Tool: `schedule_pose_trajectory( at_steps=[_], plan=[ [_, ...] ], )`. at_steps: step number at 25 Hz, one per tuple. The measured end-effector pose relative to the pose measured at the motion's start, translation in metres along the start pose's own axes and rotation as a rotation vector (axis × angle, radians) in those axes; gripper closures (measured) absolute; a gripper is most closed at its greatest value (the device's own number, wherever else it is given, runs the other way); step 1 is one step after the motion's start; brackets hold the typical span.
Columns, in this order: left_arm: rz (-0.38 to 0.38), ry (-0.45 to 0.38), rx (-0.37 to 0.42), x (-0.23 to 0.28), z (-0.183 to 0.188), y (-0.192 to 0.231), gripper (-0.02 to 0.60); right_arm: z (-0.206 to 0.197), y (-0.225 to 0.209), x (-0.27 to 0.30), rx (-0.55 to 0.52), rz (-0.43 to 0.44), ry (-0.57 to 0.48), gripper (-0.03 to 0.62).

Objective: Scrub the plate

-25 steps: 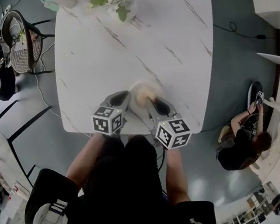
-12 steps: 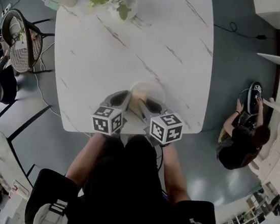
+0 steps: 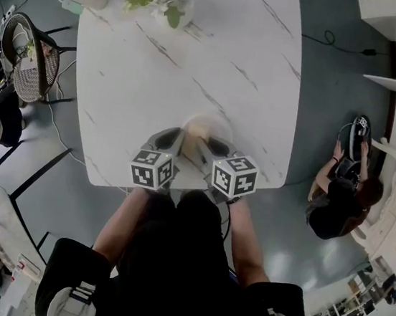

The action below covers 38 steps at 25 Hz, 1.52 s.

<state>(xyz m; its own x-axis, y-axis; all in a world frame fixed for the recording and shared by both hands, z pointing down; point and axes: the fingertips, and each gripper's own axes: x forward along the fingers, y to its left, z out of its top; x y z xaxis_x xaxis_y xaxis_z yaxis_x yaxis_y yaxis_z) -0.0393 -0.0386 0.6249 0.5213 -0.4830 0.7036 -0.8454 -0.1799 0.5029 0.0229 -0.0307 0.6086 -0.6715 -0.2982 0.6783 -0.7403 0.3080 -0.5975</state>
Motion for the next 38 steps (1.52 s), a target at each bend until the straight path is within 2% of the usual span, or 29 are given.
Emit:
schedule_pose_trajectory(
  at_steps=[23, 38],
  plan=[
    [0.000, 0.002, -0.007, 0.000, 0.000, 0.000, 0.545, 0.001, -0.046, -0.032, 0.042, -0.116, -0.018, 0.525],
    [0.005, 0.005, -0.009, 0.001, 0.000, 0.001, 0.545, 0.002, -0.060, -0.049, 0.043, -0.156, -0.031, 0.525]
  ],
)
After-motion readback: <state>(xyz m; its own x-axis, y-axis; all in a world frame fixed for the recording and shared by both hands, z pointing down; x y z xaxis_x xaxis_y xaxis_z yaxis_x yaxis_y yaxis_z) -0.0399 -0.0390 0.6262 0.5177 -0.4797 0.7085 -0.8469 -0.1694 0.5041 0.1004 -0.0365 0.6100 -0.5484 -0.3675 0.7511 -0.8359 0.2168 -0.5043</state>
